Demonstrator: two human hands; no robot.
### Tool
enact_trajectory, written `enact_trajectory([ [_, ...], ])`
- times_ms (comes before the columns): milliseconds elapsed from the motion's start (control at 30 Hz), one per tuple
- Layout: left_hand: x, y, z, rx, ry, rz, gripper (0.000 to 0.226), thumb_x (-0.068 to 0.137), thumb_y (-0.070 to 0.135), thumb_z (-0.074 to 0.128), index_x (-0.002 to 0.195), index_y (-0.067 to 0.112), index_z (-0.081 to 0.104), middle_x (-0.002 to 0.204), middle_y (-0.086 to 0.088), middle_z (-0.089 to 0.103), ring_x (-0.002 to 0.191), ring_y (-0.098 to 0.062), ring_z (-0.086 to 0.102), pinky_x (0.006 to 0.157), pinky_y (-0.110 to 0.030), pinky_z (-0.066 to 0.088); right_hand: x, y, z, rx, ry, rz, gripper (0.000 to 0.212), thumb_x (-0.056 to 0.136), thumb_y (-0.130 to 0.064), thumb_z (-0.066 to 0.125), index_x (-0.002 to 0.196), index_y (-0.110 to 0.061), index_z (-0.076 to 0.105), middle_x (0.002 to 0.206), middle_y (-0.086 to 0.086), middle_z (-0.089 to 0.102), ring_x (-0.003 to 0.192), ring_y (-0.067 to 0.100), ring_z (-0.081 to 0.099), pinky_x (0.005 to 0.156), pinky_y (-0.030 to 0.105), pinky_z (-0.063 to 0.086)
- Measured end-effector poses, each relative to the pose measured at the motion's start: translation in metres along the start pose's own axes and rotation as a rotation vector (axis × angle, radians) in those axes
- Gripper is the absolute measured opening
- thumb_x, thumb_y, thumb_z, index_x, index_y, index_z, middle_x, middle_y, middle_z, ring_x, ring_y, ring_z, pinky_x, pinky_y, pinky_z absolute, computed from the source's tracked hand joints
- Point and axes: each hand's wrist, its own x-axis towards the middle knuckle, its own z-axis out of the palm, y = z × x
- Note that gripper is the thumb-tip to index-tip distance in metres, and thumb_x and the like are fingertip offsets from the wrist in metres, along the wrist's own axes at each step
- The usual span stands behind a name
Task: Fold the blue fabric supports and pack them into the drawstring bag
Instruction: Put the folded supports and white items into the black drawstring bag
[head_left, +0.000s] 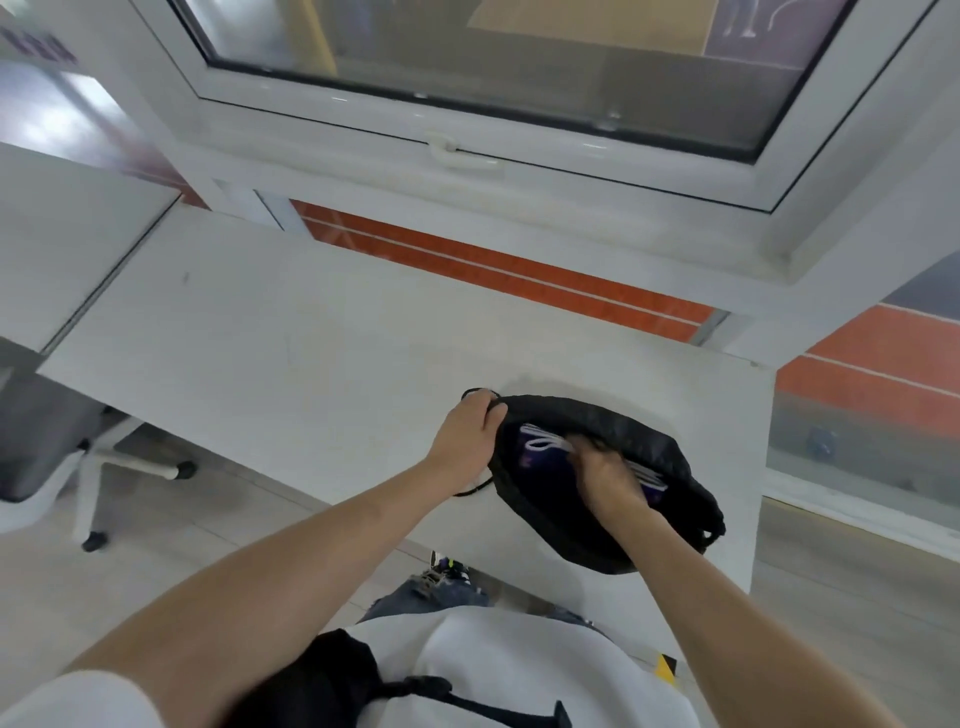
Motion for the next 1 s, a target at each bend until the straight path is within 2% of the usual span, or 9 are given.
enact_trajectory([
  [233,0.003,0.013,0.001,0.116,0.047,0.057,0.026,0.109,0.035,0.037,0.101,0.015,0.053,0.097,0.001,0.060,0.085,-0.018,0.058,0.068,-0.030,0.042,0.003,0.001,0.006,-0.165,0.040,-0.031,0.038,0.102,-0.014,0.044,0.139,-0.020,0.054,0.132,0.012,0.064,0.128,0.035,0.055,0.109,0.043,0.046],
  [367,0.006,0.013,0.004,0.138,0.045,0.026,0.026,0.108,0.036,0.038,0.101,0.016,0.052,0.097,0.001,0.061,0.086,-0.020,0.059,0.068,-0.035,0.047,0.000,-0.005,0.004,-0.155,0.040,-0.003,0.051,0.100,-0.017,0.053,0.151,-0.017,0.046,0.137,0.014,0.058,0.135,0.038,0.047,0.111,0.045,0.043],
  [433,0.008,0.014,0.004,0.133,0.051,0.020,0.025,0.108,0.035,0.038,0.099,0.017,0.052,0.096,0.002,0.061,0.085,-0.019,0.059,0.067,-0.034,0.046,-0.007,-0.006,0.003,-0.160,0.156,-0.076,0.055,0.092,-0.018,0.067,0.145,-0.013,0.054,0.132,0.016,0.060,0.125,0.041,0.054,0.104,0.051,0.047],
  [533,0.011,0.014,0.006,0.117,0.054,0.016,0.023,0.108,0.034,0.039,0.097,0.018,0.051,0.094,0.003,0.061,0.084,-0.017,0.058,0.063,-0.029,0.040,-0.012,-0.006,0.006,-0.155,0.255,-0.323,0.039,0.088,-0.015,0.071,0.127,-0.016,0.067,0.123,0.009,0.064,0.113,0.034,0.058,0.097,0.051,0.051],
  [600,0.012,0.011,0.006,0.119,0.050,0.010,0.023,0.107,0.034,0.039,0.097,0.018,0.051,0.095,0.003,0.061,0.085,-0.017,0.057,0.063,-0.029,0.038,-0.009,-0.010,0.008,-0.127,0.182,-0.494,0.036,0.090,-0.012,0.068,0.125,-0.020,0.070,0.123,0.005,0.067,0.113,0.031,0.059,0.100,0.049,0.050],
  [667,0.013,0.005,0.005,0.128,0.048,0.008,0.023,0.107,0.034,0.039,0.098,0.017,0.052,0.096,0.002,0.061,0.087,-0.019,0.057,0.066,-0.033,0.041,-0.003,-0.014,0.012,-0.186,0.087,-0.560,0.039,0.091,-0.014,0.066,0.127,-0.027,0.072,0.129,0.000,0.068,0.121,0.031,0.059,0.105,0.048,0.047],
  [800,0.016,-0.001,0.002,0.134,0.034,0.007,0.024,0.107,0.034,0.041,0.099,0.015,0.053,0.096,0.001,0.061,0.088,-0.021,0.058,0.072,-0.038,0.048,0.008,-0.014,0.022,-0.295,-0.101,-0.449,0.050,0.097,-0.025,0.058,0.145,-0.039,0.055,0.158,-0.011,0.045,0.146,0.029,0.040,0.118,0.048,0.034],
  [867,0.017,-0.003,0.002,0.148,0.021,0.016,0.025,0.107,0.034,0.041,0.097,0.014,0.053,0.094,0.000,0.061,0.086,-0.022,0.057,0.068,-0.036,0.046,0.010,-0.015,0.023,-0.311,-0.165,-0.431,0.055,0.099,-0.028,0.054,0.152,-0.040,0.045,0.165,-0.012,0.033,0.152,0.026,0.029,0.121,0.048,0.030],
  [1000,0.021,-0.003,0.003,0.133,0.018,0.019,0.025,0.107,0.033,0.042,0.099,0.014,0.055,0.094,0.001,0.062,0.086,-0.021,0.059,0.072,-0.038,0.048,0.007,-0.018,0.017,-0.242,-0.101,-0.451,0.053,0.102,-0.026,0.044,0.154,-0.034,0.043,0.160,-0.008,0.043,0.148,0.023,0.036,0.118,0.043,0.035],
])
